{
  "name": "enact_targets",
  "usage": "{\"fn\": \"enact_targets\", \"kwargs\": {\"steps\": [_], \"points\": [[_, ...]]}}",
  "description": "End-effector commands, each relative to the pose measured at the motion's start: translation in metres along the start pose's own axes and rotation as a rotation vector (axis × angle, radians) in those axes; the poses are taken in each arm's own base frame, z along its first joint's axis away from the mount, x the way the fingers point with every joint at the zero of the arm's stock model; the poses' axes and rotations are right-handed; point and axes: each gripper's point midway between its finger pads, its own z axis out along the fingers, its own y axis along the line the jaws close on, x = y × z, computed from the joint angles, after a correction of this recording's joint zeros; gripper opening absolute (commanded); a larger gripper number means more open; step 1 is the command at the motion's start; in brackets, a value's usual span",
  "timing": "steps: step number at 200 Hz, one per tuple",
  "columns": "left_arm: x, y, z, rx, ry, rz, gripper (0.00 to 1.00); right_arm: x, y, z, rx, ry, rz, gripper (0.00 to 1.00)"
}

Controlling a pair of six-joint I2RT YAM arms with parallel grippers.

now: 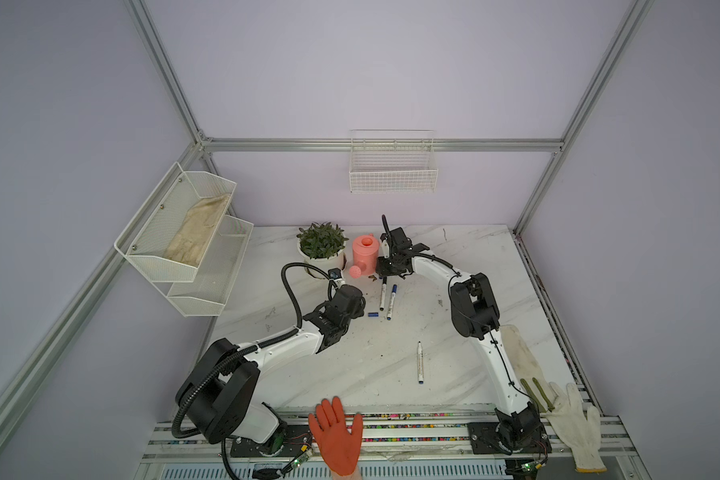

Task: Insert the pens into the pen caps
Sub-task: 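Move the right gripper to a loose blue cap by the watering can and grasp it, then carry the blue cap with the right gripper above the marker tip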

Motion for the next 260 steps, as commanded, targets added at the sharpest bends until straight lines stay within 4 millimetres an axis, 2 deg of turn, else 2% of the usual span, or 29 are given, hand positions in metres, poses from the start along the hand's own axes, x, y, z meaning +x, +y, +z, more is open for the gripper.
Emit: {"fn": "enact_targets", "kwargs": {"steps": [1,40,71,87,99,124,142,160,176,194,208,242,260], "points": [[0.007,0.008,0.001,-0.012,0.005,-0.005,0.0,0.024,-0.003,0.013,0.098,0.07,-0.066,0.39],[0.009,0.007,0.001,-0.008,0.012,-0.008,0.0,0.034,-0.006,0.017,0.217,0.098,-0.127,0.36],[0.01,0.009,0.001,-0.012,0.017,0.001,0.0,0.038,-0.003,0.021,0.246,0.114,-0.14,0.32],[0.01,0.008,0.001,-0.011,0.017,0.001,0.0,0.041,-0.001,0.022,0.25,0.126,-0.145,0.29],[0.01,0.008,0.001,-0.01,0.017,0.003,0.0,0.044,0.0,0.023,0.245,0.131,-0.142,0.23],[0.01,0.007,0.002,-0.007,0.021,0.008,0.0,0.036,0.009,0.021,0.205,0.104,-0.127,0.12],[0.009,0.006,0.001,-0.005,0.022,0.019,0.0,0.018,0.016,0.011,0.173,0.049,-0.114,0.07],[0.007,0.005,0.0,-0.002,0.018,0.035,0.0,-0.007,0.031,-0.009,0.099,-0.031,-0.089,0.04],[0.004,0.004,-0.002,0.001,0.016,0.049,0.0,-0.032,0.047,-0.036,0.019,-0.119,-0.069,0.04],[0.004,0.005,-0.004,0.0,0.016,0.06,0.0,-0.05,0.059,-0.065,-0.06,-0.186,-0.04,0.03],[0.003,0.004,-0.004,0.005,0.016,0.069,0.0,-0.054,0.062,-0.081,-0.09,-0.199,-0.023,0.03],[0.006,-0.009,-0.005,0.078,0.04,0.108,0.0,-0.046,0.059,-0.123,-0.114,-0.221,-0.015,0.02],[0.007,-0.03,-0.01,0.199,0.037,0.131,0.0,-0.043,0.067,-0.155,-0.177,-0.268,-0.028,0.01]]}}
